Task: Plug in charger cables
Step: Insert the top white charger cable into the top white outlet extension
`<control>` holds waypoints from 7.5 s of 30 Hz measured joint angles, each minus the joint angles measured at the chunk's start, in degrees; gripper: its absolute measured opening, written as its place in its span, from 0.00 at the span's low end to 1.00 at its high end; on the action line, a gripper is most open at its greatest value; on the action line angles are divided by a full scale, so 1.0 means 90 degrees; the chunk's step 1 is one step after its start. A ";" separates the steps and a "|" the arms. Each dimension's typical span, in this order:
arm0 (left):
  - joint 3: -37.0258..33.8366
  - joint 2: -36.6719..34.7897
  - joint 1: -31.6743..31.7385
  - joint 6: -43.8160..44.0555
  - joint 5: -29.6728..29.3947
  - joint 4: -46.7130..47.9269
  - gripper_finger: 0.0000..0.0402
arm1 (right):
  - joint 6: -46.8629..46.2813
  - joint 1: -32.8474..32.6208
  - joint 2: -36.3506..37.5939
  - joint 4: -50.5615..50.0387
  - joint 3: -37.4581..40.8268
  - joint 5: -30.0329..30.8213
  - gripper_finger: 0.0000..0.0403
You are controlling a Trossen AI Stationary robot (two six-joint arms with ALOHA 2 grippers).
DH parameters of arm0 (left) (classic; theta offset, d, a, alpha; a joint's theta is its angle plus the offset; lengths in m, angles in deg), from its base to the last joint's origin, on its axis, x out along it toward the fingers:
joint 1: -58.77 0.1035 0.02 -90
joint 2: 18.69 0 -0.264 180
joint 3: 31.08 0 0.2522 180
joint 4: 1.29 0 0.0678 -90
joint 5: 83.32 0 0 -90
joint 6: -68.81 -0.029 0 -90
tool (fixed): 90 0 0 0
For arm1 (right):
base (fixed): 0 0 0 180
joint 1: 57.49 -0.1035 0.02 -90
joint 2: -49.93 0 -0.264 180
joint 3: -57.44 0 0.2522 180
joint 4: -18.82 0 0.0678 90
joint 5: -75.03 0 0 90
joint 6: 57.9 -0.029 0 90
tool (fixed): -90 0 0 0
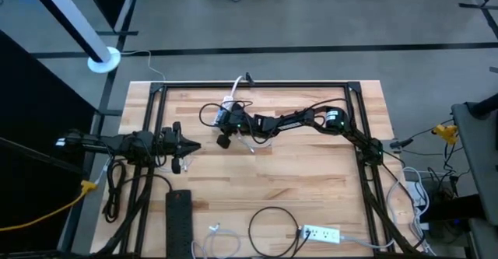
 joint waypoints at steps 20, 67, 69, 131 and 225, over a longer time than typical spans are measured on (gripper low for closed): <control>-0.0002 0.0100 0.0000 -0.0046 0.0067 0.0005 0.06 | 0.0488 0.0030 0.0070 -0.0354 -0.0072 0.0087 0.04; -0.0002 0.0118 0.0000 -0.0027 0.0059 0.0007 0.06 | 0.0934 -0.0009 0.0200 -0.0278 -0.0112 0.0262 0.04; -0.0002 0.0118 0.0001 0.0011 0.0058 0.0007 0.06 | 0.0932 -0.0006 0.0126 -0.0299 -0.0112 0.0247 0.04; -0.0002 0.0140 0.0002 0.0503 0.0050 0.0007 0.06 | 0.1513 0.0166 0.0167 -0.0402 0.0056 0.0055 0.04; -0.0015 0.0208 0.0002 0.0711 0.0142 -0.0113 0.06 | 0.0016 0.0388 0.0085 -0.1162 -0.0322 -0.0310 0.04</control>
